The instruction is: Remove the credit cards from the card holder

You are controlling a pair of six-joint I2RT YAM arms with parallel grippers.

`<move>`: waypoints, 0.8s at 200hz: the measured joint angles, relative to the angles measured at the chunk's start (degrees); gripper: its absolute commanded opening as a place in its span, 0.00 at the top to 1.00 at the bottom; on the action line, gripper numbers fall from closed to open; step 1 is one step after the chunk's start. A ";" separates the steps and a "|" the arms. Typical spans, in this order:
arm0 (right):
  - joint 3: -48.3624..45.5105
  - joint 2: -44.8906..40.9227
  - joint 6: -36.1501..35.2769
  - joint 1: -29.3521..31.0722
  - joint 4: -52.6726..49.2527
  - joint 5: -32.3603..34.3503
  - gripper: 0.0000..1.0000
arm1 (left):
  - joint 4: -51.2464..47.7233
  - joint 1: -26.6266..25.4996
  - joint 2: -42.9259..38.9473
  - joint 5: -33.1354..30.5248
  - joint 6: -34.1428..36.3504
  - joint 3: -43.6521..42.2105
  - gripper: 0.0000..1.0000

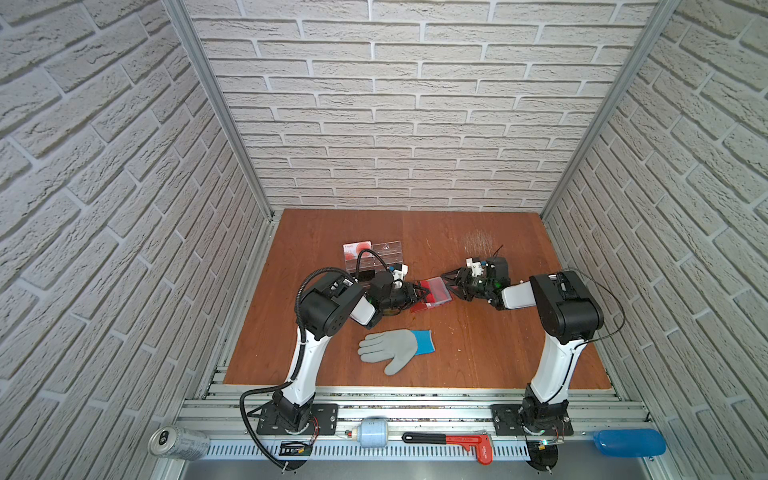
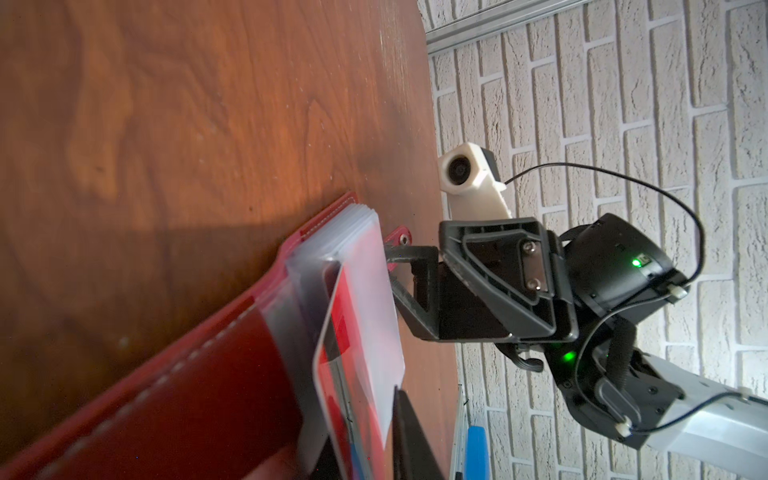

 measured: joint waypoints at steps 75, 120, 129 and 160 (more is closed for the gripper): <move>-4.17 -4.28 -4.00 0.04 -1.81 2.86 0.46 | -8.63 0.02 -4.20 -2.64 2.69 -0.07 0.97; -5.53 -8.85 -7.91 0.15 -7.45 5.77 0.41 | -20.94 0.02 -9.42 -6.36 5.44 1.40 1.00; -5.49 -10.38 -9.20 0.17 -10.49 6.99 0.39 | -24.06 0.02 -10.91 -7.41 6.14 1.81 1.00; -4.02 -15.65 -14.03 1.22 -23.10 12.76 0.33 | -34.95 0.02 -16.76 -11.34 8.13 3.91 1.00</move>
